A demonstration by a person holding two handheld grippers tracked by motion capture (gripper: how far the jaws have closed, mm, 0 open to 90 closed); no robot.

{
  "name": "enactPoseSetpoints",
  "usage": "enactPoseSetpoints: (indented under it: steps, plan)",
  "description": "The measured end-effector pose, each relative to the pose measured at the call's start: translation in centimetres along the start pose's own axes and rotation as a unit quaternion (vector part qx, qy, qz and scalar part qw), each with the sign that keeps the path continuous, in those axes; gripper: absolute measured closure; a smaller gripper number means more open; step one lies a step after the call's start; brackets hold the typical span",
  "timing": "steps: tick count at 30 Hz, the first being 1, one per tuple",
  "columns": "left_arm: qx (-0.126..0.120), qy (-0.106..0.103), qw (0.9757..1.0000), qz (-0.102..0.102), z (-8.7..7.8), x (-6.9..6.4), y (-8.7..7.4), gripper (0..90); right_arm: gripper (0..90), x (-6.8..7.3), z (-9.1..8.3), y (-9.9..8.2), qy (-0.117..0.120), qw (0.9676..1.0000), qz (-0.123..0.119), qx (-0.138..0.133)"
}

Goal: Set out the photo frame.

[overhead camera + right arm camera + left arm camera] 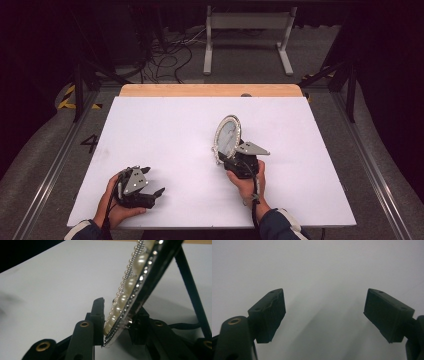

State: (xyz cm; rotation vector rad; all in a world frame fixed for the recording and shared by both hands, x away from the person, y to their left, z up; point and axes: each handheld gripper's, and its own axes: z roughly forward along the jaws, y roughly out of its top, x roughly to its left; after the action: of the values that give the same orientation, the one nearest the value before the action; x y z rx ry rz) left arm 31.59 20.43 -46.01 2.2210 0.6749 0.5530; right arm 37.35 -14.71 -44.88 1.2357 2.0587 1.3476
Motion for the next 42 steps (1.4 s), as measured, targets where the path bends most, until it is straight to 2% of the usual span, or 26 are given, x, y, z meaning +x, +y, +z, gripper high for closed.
enactPoseSetpoints:
  steps: [3,4,5,7,13,16,22,24,26,30,32,36,37,39,42]
  plan:
    - [-0.001,0.000,1.0000,0.000,-0.1,0.0,0.0,17.9,73.9,-0.1,-0.2,0.0,0.000,1.0000,-0.001,0.007]
    - [-0.001,-0.001,1.0000,-0.001,-0.1,0.0,0.0,17.9,74.8,-0.3,-0.4,0.0,0.005,0.9999,-0.003,0.010]
    - [-0.001,-0.001,1.0000,0.000,-0.1,0.0,0.0,17.8,76.3,-0.7,-0.7,0.0,0.023,0.9996,-0.001,0.017]
    - [0.000,-0.002,1.0000,0.000,-0.1,0.0,0.0,17.8,77.0,-1.0,-1.0,0.1,0.034,0.9991,-0.001,0.024]
    - [0.011,-0.001,0.9999,-0.002,0.2,-0.1,0.0,17.9,78.0,-1.5,-1.6,0.0,0.053,0.9980,-0.002,0.034]
    - [0.010,-0.008,0.9999,-0.006,0.3,-0.2,0.0,17.4,78.1,-1.9,-2.1,0.1,0.069,0.9963,-0.008,0.050]
    - [0.008,-0.017,0.9998,-0.004,0.7,-0.1,0.4,16.4,75.7,-2.1,-2.7,0.1,0.062,0.9961,-0.030,0.055]
    - [0.008,-0.018,0.9998,-0.009,1.0,0.1,0.7,15.8,73.8,-2.0,-2.9,0.2,0.057,0.9964,-0.034,0.053]
    - [-0.001,-0.015,0.9996,-0.022,1.4,0.4,1.2,13.3,71.8,-2.0,-3.1,0.2,0.055,0.9963,-0.041,0.052]
    - [-0.015,-0.033,0.9986,-0.038,2.2,1.2,2.1,12.4,63.2,-2.0,-3.7,0.3,0.041,0.9970,-0.046,0.047]
    - [-0.023,-0.046,0.9978,-0.042,2.7,1.5,2.8,12.4,58.3,-2.0,-3.9,0.2,0.023,0.9980,-0.036,0.046]
    - [-0.034,-0.060,0.9968,-0.041,3.5,1.6,3.9,12.5,57.7,-1.8,-4.2,0.2,0.022,0.9988,-0.031,0.032]
    - [-0.035,-0.063,0.9968,-0.034,4.2,1.4,4.6,12.6,54.8,-1.8,-4.0,0.2,0.031,0.9989,-0.027,0.020]
    - [-0.034,-0.068,0.9968,-0.026,4.8,1.2,5.2,12.6,52.1,-1.8,-3.6,0.0,0.023,0.9993,-0.021,0.019]
    - [-0.027,-0.072,0.9969,-0.016,5.4,0.7,5.7,12.5,53.1,-2.0,-2.9,-0.3,0.026,0.9995,0.003,0.018]
